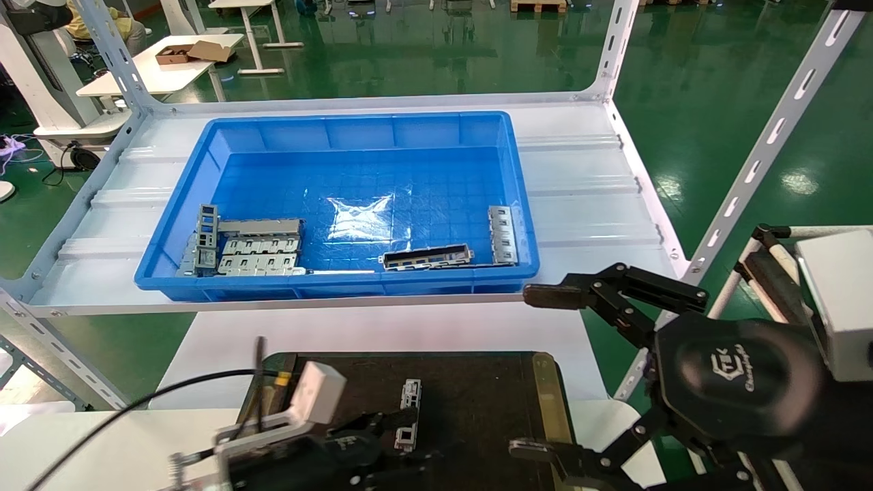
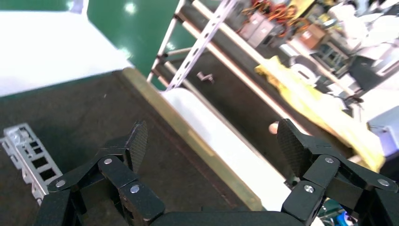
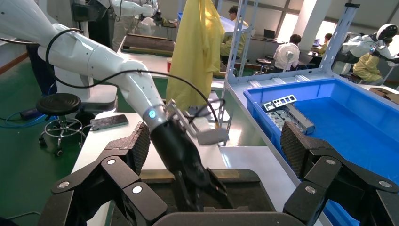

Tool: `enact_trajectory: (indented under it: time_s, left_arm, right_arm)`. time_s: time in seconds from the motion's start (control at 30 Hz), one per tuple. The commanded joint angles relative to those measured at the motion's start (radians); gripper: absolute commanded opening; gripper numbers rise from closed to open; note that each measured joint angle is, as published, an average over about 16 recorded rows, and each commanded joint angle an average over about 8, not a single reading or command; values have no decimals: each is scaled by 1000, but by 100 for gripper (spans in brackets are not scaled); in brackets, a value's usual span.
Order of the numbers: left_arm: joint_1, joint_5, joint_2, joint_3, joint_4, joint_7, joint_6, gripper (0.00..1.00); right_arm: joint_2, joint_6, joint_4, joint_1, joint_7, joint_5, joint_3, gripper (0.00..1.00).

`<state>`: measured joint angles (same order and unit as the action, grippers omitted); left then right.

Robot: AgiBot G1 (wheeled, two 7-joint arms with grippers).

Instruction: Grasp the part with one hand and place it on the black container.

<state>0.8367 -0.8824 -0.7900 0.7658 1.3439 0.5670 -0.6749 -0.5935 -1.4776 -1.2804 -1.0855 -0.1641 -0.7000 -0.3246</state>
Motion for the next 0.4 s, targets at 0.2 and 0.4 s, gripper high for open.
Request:
enact_trajectory:
  time_s: [0.2,0.4]
  left_arm:
    - [-37,115,55,-99,-11,-137,-142,100]
    - [-37,140,72,-121,-11,-157,-174,100]
  right_arm:
    - [0,0,0,0,0,0,0,100]
    - [0,0,0,0,0,0,0,100]
